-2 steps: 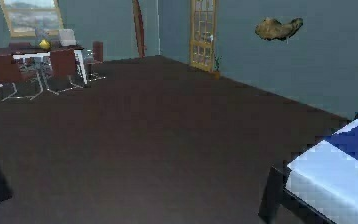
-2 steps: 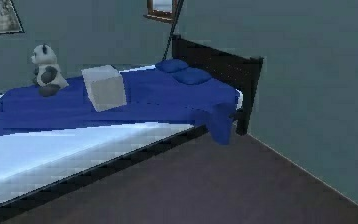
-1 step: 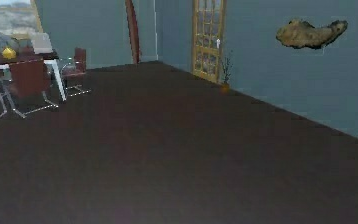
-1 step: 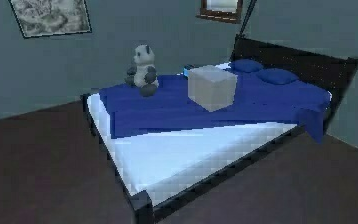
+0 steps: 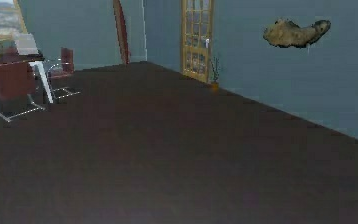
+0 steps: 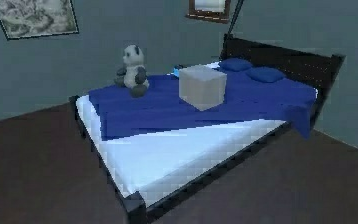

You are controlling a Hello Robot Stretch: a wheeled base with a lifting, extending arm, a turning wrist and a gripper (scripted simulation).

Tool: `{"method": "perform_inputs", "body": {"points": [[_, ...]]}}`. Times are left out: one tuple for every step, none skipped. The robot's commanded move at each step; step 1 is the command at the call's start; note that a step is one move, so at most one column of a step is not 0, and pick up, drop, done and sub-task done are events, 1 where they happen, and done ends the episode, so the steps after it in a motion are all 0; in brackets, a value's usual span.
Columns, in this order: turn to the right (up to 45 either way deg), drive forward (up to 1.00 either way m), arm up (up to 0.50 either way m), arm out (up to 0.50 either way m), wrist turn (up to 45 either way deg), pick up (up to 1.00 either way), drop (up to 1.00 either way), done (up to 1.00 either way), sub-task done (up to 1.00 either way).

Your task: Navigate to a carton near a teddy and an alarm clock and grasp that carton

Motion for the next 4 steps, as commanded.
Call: {"method": "perform_inputs", "body": {"points": [[-45.0, 0.00, 0.00, 0.00, 0.0, 0.00, 0.00, 0.00, 0.00], [-36.0, 0.00, 0.00, 0.00, 0.0, 0.00, 0.00, 0.00, 0.00], [0.0, 0.20, 0.00, 0.00, 0.0, 0.00, 0.00, 0.00, 0.00], [45.0, 0.00, 0.00, 0.00, 0.0, 0.00, 0.00, 0.00, 0.00]]}}
